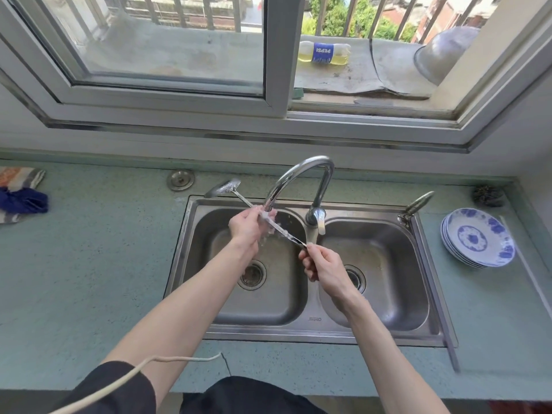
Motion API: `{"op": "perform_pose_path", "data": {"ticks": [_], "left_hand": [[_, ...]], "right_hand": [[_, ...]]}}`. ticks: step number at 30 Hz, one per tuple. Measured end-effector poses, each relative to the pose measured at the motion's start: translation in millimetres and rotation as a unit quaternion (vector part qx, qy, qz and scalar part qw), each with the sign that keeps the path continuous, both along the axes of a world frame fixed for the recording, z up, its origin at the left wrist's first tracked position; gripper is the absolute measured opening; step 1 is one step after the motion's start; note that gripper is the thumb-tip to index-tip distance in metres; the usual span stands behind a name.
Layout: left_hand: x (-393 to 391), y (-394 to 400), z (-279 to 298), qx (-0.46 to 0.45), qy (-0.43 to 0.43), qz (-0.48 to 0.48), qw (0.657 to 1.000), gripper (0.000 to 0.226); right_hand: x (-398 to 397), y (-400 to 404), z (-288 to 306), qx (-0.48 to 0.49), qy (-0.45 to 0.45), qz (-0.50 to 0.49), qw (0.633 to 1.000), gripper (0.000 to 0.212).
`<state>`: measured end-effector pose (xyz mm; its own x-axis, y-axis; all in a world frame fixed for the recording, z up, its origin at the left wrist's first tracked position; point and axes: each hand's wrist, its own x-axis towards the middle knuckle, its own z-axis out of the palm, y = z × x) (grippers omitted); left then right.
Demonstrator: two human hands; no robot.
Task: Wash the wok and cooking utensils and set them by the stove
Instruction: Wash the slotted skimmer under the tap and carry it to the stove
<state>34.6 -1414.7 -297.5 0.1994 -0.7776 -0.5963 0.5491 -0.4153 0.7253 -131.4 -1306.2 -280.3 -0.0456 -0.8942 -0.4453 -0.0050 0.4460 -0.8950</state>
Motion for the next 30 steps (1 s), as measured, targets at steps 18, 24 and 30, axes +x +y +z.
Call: {"op": "perform_pose_path", "data": {"ticks": [18,24,30], "left_hand": [[-13.8,19.7,2.2,-0.012,-0.022,-0.013,1.0,0.016],[10.0,-3.1,-0.2,0.006,-0.057,0.014,0.998,0.02],[4.5,-1.7,1.1,-0.003,-0.011,0.021,1.0,0.026]], "right_hand": [[7.4,-23.1,-9.2,-0.055,0.329,0.12,0.935,0.046],[-7.3,-2.8,-11.5,-0.043,0.3,0.125,0.945,0.049],[-6.7,2.6,-12.6,-0.038,0.28,0.111,0.953,0.047]]}}
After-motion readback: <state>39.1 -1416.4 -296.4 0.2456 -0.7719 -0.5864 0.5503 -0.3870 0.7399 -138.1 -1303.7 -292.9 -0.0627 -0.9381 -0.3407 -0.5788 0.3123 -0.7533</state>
